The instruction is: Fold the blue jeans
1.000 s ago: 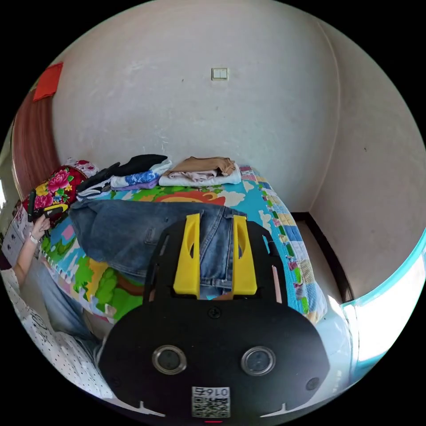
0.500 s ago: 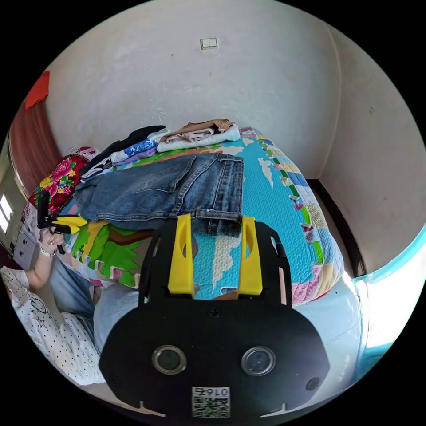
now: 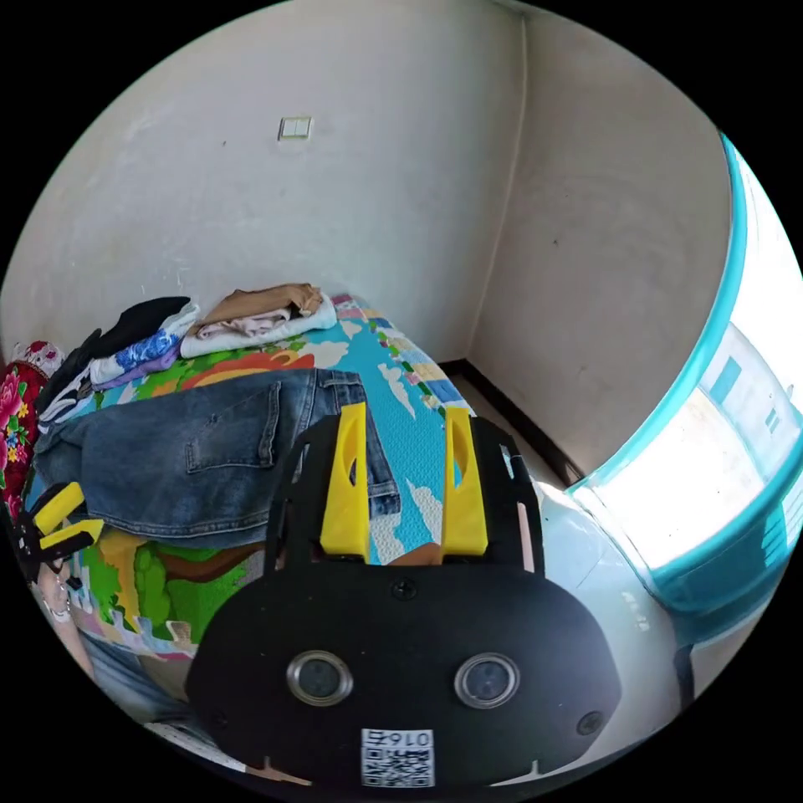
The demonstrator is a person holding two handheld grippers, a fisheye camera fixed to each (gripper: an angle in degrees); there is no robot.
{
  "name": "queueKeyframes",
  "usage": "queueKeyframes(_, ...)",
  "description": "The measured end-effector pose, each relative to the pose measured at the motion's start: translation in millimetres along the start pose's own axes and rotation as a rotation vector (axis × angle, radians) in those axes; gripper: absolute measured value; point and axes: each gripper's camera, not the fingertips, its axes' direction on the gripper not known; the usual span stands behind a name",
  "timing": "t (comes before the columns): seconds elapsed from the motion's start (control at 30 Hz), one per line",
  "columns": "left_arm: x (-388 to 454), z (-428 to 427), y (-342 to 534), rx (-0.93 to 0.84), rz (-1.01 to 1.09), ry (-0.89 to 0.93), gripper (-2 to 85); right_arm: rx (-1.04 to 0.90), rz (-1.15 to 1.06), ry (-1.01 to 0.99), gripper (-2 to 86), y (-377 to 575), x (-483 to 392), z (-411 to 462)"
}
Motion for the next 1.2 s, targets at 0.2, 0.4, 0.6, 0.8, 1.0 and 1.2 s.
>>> queueKeyframes(0.2, 7.7, 21.9, 13.1, -0.001, -0.029, 0.046, 16.5, -0.008, 0.053, -0.087, 13.0, 29.6, 30.3, 25.0)
queueKeyframes(0.4, 12.7, 30.7, 26.4, -0.001, -0.125, 0.098, 13.9, 0.076, 0.189, -0.273, 10.2, 63.7, 69.6, 38.5)
queueKeyframes(0.6, 12.2, 43.2, 35.5, 0.028, -0.193, 0.141, 13.0, 0.101, 0.189, -0.328, 9.0, 64.4, 83.0, 41.2)
queueKeyframes(0.8, 4.1, 52.8, 34.7, 0.073, -0.258, 0.126, 6.0, -0.004, 0.141, -0.264, 10.3, 62.9, 84.5, 48.7)
queueKeyframes(1.0, 14.9, 46.4, 44.8, 0.083, -0.15, 0.135, 4.8, -0.039, 0.166, -0.2, 10.2, 72.7, 108.3, 48.1)
queueKeyframes(1.2, 44.2, 53.5, 51.3, 0.045, 0.018, -0.004, 5.1, -0.048, 0.157, -0.372, 10.2, 86.4, 136.8, 42.1)
